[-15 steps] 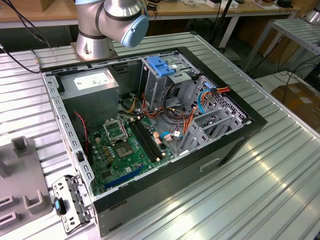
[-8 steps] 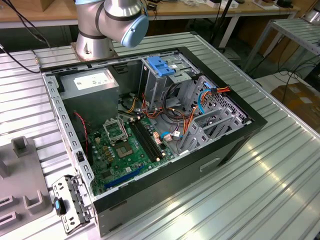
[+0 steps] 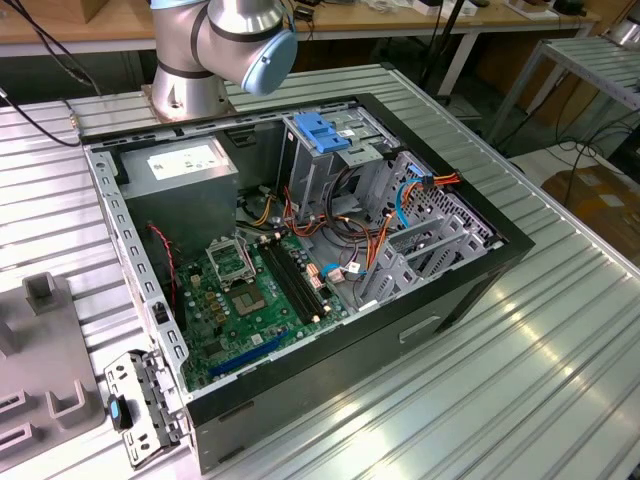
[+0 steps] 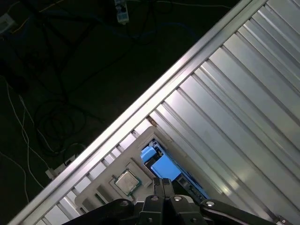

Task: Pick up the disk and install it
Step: 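Pick up the disk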

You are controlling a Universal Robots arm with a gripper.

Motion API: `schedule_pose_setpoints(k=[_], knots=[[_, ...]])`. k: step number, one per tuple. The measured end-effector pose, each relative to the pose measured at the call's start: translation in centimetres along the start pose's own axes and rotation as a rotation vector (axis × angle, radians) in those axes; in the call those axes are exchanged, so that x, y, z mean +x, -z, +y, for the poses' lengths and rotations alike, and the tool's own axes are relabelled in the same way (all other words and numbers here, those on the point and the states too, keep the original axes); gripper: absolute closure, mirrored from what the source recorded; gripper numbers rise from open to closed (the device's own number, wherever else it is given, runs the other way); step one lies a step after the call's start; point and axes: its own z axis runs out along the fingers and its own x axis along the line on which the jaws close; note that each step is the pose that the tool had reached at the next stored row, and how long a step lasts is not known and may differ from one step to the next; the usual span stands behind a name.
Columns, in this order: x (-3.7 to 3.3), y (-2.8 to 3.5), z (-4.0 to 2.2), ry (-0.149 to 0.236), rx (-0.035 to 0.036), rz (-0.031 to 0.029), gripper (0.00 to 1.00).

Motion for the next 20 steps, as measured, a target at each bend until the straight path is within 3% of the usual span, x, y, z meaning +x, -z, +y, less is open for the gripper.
schedule_pose_setpoints(k=[20], knots=[[0.00,0.00,0.00,0.083,0.0035,0.0033,0.89]])
